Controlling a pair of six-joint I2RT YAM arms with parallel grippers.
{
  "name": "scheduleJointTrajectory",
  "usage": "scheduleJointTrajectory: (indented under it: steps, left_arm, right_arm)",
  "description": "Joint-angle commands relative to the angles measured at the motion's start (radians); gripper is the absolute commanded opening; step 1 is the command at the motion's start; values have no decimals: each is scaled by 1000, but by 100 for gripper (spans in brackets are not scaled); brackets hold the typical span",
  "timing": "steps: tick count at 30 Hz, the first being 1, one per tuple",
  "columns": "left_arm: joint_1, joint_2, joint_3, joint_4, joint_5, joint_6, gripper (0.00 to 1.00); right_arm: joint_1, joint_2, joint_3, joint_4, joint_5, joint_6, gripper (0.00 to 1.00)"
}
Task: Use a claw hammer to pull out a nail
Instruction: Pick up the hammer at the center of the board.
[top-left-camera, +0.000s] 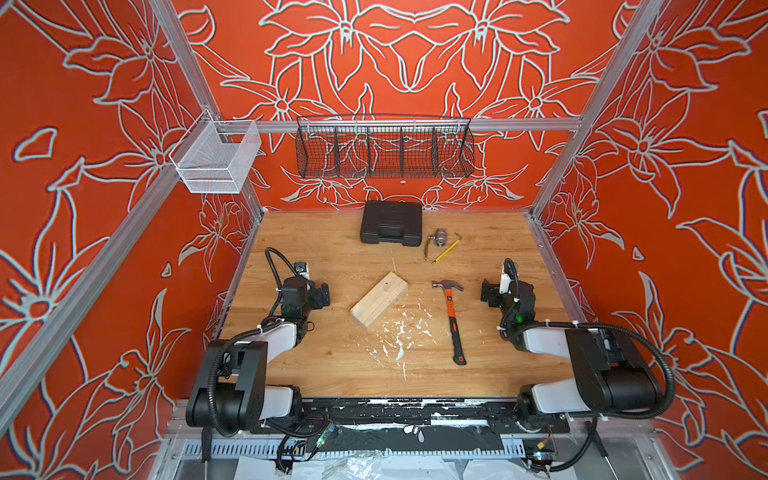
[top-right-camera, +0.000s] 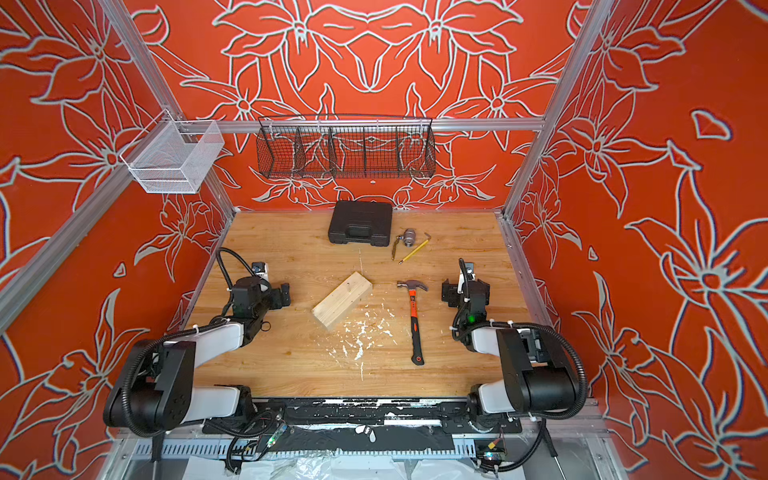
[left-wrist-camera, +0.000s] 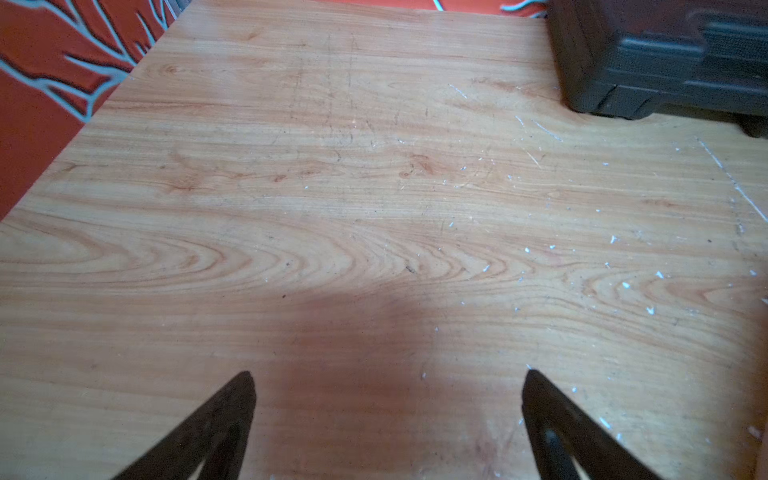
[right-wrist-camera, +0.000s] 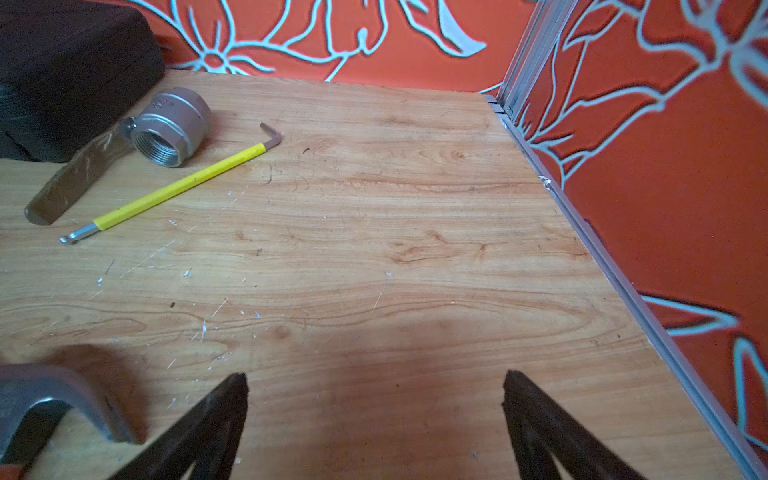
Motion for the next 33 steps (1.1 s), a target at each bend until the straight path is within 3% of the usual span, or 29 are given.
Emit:
scheduleJointTrajectory:
  steps: [1, 28, 33]
  left_arm:
    - [4, 1, 10, 16, 12, -5, 97]
    - [5, 3, 12, 13, 16, -4, 97]
    - [11, 0, 12, 12, 26, -5, 97]
  right_arm:
    - [-6, -4, 17, -7, -3, 6, 98]
    - [-6, -13, 3, 12, 16, 11, 98]
    - [1, -131, 15, -117, 21, 5, 96]
